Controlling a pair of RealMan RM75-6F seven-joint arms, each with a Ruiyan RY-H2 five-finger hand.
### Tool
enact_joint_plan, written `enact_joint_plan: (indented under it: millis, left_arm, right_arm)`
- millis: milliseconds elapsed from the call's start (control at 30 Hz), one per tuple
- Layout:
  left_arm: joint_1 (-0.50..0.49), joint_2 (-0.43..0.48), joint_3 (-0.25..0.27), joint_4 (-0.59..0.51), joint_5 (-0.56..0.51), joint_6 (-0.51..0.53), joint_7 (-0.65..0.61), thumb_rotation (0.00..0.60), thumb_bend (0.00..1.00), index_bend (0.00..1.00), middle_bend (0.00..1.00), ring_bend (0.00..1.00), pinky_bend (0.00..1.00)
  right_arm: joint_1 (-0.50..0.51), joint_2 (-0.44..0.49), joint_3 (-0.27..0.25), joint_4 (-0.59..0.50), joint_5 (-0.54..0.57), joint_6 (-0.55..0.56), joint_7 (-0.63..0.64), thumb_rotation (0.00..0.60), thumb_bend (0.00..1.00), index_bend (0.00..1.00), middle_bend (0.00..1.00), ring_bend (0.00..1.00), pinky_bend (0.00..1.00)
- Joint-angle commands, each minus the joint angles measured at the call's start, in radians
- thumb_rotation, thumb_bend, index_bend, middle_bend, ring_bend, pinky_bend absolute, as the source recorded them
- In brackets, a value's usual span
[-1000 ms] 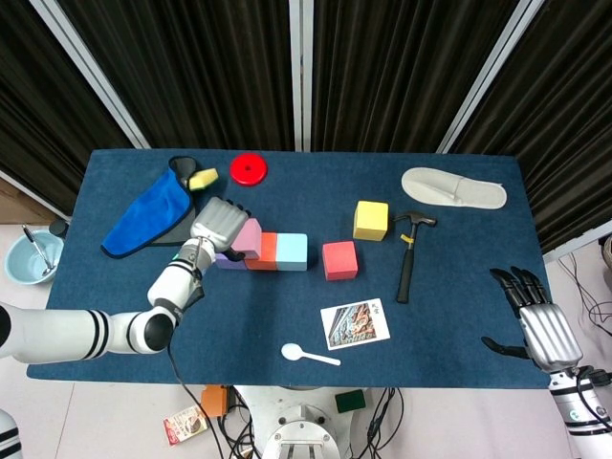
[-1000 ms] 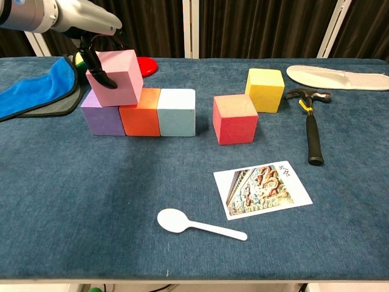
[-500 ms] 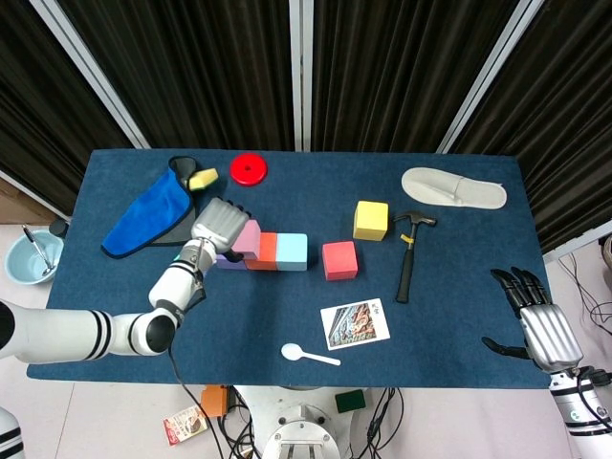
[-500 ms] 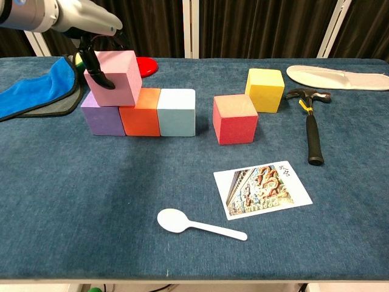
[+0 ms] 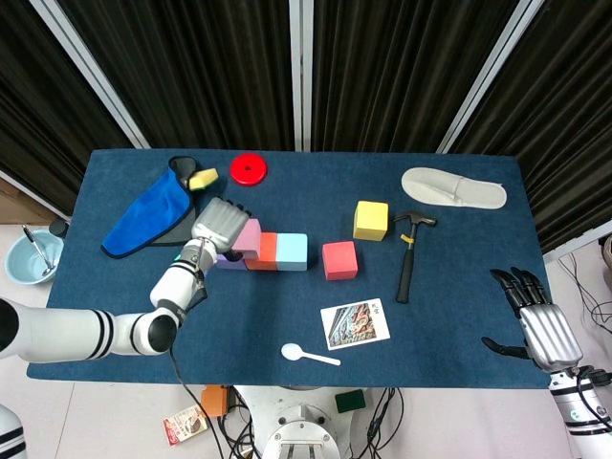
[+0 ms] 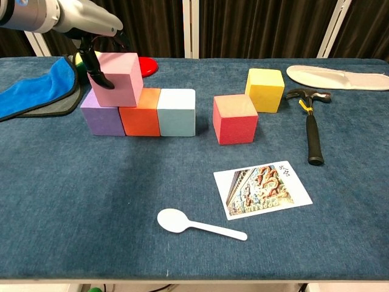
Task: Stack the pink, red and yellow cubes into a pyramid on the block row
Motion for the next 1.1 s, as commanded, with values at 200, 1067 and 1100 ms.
enact_joint_plan:
  millis: [200, 1067, 1100]
  left_arm:
    - [-0.009, -0.006, 0.003, 0.001, -0.021, 0.0, 0.005, 0.424, 0.17, 0.24, 0.21, 0.25, 0.3]
    - [0.141, 0.026, -0.043, 0.008, 0.291, -0.03, -0.248, 0.432, 0.17, 0.2, 0.14, 0.2, 0.27]
    - [0.142, 0.023, -0.043, 0.014, 0.292, -0.033, -0.25, 0.437, 0.17, 0.21, 0.14, 0.2, 0.27]
  right_arm:
    - [0.001, 0.0, 0.0, 0.002, -0.002, 0.0, 0.004, 0.6, 0.06, 0.0, 0.07, 0.0, 0.04]
    - [-0.003, 0.001, -0.003, 0.012, -0.012, 0.011, 0.022, 0.6, 0.06, 0.0, 0.07, 0.0, 0.04]
    - [-0.003, 0.001, -0.003, 0.012, -0.012, 0.01, 0.022, 0.6, 0.06, 0.0, 0.07, 0.0, 0.04]
